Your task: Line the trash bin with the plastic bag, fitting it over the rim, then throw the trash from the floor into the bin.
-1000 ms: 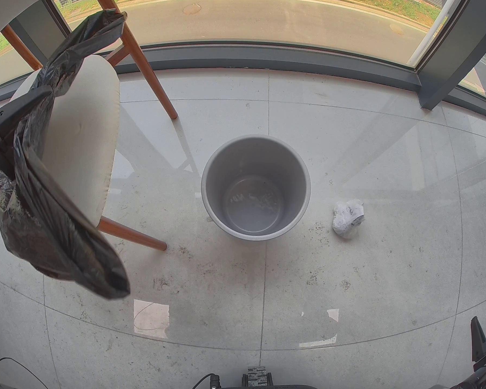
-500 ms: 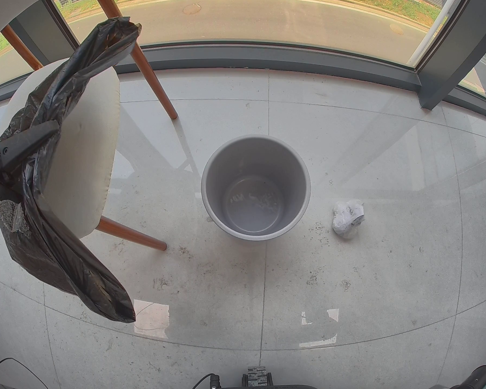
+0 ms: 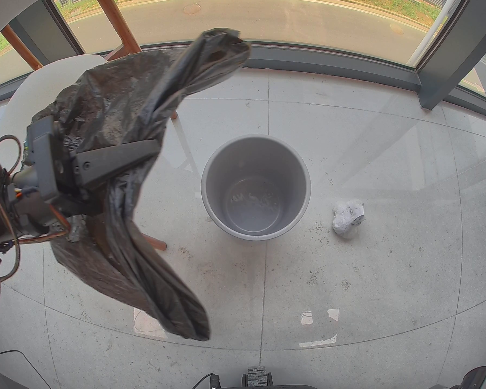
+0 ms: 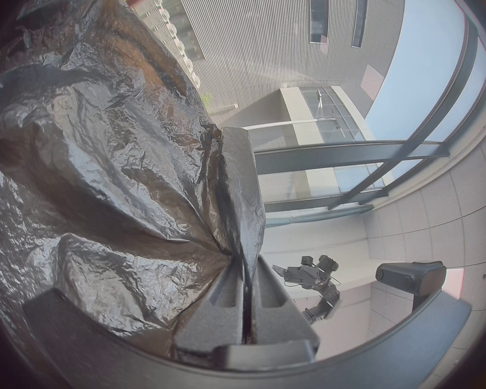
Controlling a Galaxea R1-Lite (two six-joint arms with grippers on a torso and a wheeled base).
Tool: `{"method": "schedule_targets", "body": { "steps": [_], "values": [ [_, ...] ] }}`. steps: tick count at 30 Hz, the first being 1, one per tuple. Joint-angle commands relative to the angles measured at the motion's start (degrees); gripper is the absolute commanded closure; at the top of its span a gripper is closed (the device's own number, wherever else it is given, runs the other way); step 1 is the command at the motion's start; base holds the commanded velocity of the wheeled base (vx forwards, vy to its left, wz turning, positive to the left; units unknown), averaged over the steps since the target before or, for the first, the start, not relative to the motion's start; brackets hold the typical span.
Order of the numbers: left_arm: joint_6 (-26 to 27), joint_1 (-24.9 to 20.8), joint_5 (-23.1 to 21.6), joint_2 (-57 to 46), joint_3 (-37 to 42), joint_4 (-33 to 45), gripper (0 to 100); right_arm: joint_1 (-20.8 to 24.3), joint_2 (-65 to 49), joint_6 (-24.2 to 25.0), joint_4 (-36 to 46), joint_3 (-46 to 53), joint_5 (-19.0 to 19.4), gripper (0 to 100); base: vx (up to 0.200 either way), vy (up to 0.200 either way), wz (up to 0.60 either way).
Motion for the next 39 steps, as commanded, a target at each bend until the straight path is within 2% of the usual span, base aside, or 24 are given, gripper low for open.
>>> {"method": "schedule_targets", "body": {
  "steps": [1,5,7,9,13,14,16,18,26,31,39],
  "values": [
    [0.97,-9.85,2.87,5.9,-6.18,3.37,100,6.25,8.5,7.1,1.62,-5.12,0.1,0,0.0,0.0,0.0],
    [2.02,-14.59,2.87,5.72,-7.76,6.71,100,6.51,15.18,19.76,0.65,-13.21,0.28,0,0.0,0.0,0.0],
    [2.11,-18.02,2.96,5.99,-7.67,6.88,100,7.13,17.55,22.4,-0.4,-16.2,0.28,0,0.0,0.0,0.0],
    [2.37,-20.66,3.05,6.34,-7.67,6.88,100,8.88,19.4,22.48,-0.31,-17.08,0.01,0,0.0,0.0,0.0],
    [7.38,-22.68,3.58,8.71,-7.49,7.67,100,10.38,21.24,20.73,0.3,-16.81,-0.07,0,0.0,0.0,0.0],
    [14.76,-22.86,4.37,9.59,-7.49,10.05,100,9.59,23.7,18.44,0.21,-16.9,-0.69,0,0.0,0.0,0.0],
    [21.88,-22.94,6.92,9.76,-7.67,15.23,100,7.39,26.25,14.84,0.04,-16.9,-1.48,0,0.0,0.0,0.0],
    [24.34,-22.94,9.46,9.33,-7.67,19.36,100,5.55,27.39,12.64,-0.05,-16.64,-2.27,0,0.0,0.0,0.0],
    [24.26,-22.68,14.47,9.15,-8.55,21.12,100,4.49,28.45,6.22,0.74,-15.93,-6.67,0,0.0,0.0,0.0],
    [24.08,-22.68,14.56,9.15,-8.64,21.12,100,4.23,28.89,-1.6,0.74,-12.59,-9.13,0,0.0,0.0,0.0],
    [24.08,-22.68,14.56,9.15,-8.72,21.12,100,2.29,32.49,-2.39,-0.23,-14.53,-9.13,0,0.0,0.0,0.0]
  ]
}}
